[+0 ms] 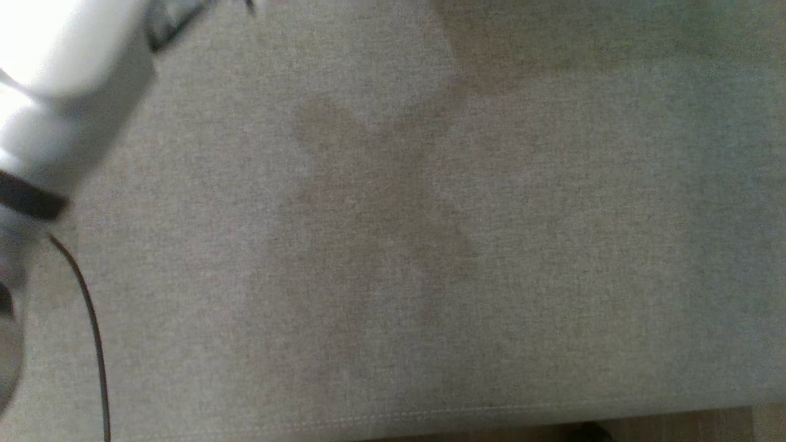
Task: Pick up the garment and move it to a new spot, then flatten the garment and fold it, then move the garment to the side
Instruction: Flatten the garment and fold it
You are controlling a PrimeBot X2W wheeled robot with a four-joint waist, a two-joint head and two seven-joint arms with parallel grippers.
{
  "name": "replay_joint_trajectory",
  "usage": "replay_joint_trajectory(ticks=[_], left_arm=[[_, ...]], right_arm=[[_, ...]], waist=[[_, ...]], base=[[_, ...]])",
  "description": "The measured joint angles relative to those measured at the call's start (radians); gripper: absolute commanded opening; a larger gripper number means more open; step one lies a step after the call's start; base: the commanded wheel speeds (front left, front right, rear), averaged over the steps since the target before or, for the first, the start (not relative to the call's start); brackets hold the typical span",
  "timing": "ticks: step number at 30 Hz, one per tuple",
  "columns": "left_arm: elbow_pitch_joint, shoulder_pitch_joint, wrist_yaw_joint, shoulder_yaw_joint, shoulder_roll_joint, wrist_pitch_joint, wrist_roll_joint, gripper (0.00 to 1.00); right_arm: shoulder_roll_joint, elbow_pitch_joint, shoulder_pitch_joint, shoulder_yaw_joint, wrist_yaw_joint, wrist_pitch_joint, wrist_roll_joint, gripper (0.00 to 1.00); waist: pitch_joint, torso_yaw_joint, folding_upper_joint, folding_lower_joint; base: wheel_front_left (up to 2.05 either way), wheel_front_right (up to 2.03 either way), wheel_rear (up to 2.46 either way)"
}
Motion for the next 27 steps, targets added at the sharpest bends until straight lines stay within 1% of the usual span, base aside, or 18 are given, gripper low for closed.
replay_joint_trajectory(ticks=[1, 4, 6, 9, 11, 15, 20, 27], left_arm=[[0.0, 0.0, 0.0, 0.0, 0.0, 0.0, 0.0, 0.0], [-0.04, 0.115, 0.0, -0.026, -0.008, 0.0, 0.06, 0.0], [-0.064, 0.206, 0.0, -0.027, -0.004, 0.0, 0.089, 0.0], [-0.108, 0.343, 0.002, -0.024, 0.017, 0.0, 0.123, 0.0], [-0.142, 0.439, 0.018, -0.024, 0.035, 0.0, 0.142, 0.0], [-0.213, 0.636, 0.066, -0.022, 0.076, 0.0, 0.169, 0.0], [-0.308, 0.838, 0.144, 0.003, 0.115, 0.0, 0.19, 0.0], [-0.451, 1.067, 0.247, 0.034, 0.178, 0.0, 0.194, 0.0]], right_arm=[[0.0, 0.0, 0.0, 0.0, 0.0, 0.0, 0.0, 0.0], [0.0, -0.004, 0.128, 0.001, 0.0, 0.0, 0.027, 0.0], [-0.001, -0.029, 0.217, 0.002, 0.0, 0.0, 0.049, 0.0], [-0.006, -0.086, 0.343, -0.004, 0.0, 0.0, 0.076, 0.0], [-0.009, -0.125, 0.43, -0.017, 0.0, 0.0, 0.098, 0.0], [-0.027, -0.202, 0.636, -0.044, 0.0, 0.006, 0.141, 0.0], [-0.022, -0.33, 0.888, -0.1, 0.0, 0.068, 0.143, 0.0], [0.054, -0.539, 1.21, -0.222, 0.0, 0.165, 0.123, 0.0]], waist=[[0.0, 0.0, 0.0, 0.0], [0.007, 0.007, 0.0, 0.0001], [-0.003, 0.007, 0.0, -0.0001], [-0.033, 0.003, 0.0, -0.0002], [-0.059, 0.0, 0.0, -0.0002], [-0.124, -0.007, 0.0001, -0.0003], [-0.207, -0.021, 0.0001, -0.0003], [-0.287, -0.039, 0.0001, -0.0003]], base=[[0.0, 0.0, 0.0], [0.0, 0.0, 0.0], [0.0, 0.0, 0.0], [0.0, 0.0, 0.0], [0.0, 0.0, 0.0], [0.0, 0.0, 0.0], [0.0, 0.0, 0.0], [0.0, 0.0, 0.0]])
